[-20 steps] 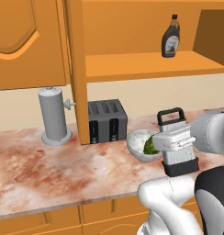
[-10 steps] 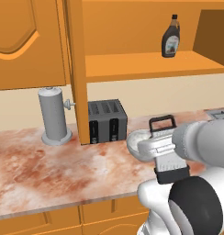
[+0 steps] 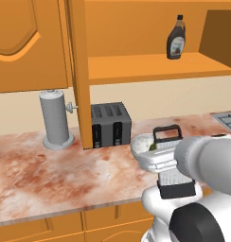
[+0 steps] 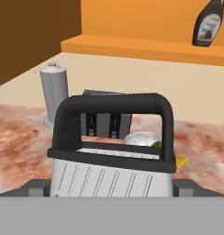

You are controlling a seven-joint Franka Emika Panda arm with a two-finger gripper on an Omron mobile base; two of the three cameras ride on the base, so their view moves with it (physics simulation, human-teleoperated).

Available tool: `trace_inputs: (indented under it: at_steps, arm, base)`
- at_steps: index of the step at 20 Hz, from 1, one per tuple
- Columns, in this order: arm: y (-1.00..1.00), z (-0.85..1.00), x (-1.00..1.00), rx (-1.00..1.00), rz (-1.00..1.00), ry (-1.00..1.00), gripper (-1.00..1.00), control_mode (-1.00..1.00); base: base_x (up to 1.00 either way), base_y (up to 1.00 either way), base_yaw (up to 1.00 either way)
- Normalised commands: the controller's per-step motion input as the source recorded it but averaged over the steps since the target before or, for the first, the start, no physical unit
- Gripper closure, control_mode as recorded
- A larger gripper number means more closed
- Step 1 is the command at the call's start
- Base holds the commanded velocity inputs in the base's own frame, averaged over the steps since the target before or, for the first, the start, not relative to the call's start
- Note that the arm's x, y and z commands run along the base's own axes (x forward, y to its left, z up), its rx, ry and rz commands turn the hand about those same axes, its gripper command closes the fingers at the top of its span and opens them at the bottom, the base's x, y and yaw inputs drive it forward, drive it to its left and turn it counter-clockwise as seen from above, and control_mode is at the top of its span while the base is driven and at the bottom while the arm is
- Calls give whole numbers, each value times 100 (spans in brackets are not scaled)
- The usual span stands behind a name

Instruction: Pick the cheese from the fridge and the cheese grater from the cabinet and place them next to the salad bowl.

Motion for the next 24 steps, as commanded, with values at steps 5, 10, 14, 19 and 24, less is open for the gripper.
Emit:
trace_inputs:
  at_steps: [5, 10, 14, 19, 24]
  arm:
    - [0, -97, -11, 3, 0, -40, 100, -100]
    - [1, -100, 0, 0, 0, -39, 100, -100]
    - [0, -100, 17, 0, 0, -27, 100, -100]
    - [0, -88, 53, 0, 0, -21, 100, -100]
    - [-1, -71, 40, 0, 0, -27, 100, -100]
  base:
    - [0, 0, 0]
    - [0, 0, 0]
    - [0, 0, 0]
    - [0, 0, 0]
    - [0, 0, 0]
